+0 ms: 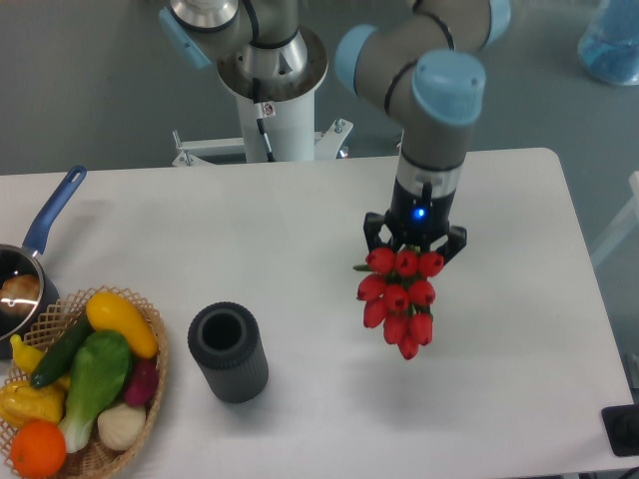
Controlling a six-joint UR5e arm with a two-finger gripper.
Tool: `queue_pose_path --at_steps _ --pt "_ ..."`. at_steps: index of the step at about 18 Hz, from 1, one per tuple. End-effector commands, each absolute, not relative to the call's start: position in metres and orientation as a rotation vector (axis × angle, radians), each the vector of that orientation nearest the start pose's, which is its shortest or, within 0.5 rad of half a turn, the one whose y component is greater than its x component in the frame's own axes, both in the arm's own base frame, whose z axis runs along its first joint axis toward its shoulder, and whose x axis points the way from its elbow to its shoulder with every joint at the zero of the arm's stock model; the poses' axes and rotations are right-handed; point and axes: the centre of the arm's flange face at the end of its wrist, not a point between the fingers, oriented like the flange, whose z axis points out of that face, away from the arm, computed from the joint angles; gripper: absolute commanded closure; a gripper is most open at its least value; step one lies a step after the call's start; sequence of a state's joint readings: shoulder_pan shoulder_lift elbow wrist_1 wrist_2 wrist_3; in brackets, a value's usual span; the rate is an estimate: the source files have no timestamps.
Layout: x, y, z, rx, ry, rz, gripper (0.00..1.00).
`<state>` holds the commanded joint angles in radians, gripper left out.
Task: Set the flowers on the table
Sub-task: 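Lower the held tulips toward the open table beside the black vase, then lay the tulips on the table and open the gripper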
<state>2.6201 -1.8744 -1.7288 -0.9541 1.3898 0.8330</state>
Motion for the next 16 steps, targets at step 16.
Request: queue_pose_path --at_steps 16 --pt "-0.443 0.448 0.252 -2.914 -0.244 -0.019 0.45"
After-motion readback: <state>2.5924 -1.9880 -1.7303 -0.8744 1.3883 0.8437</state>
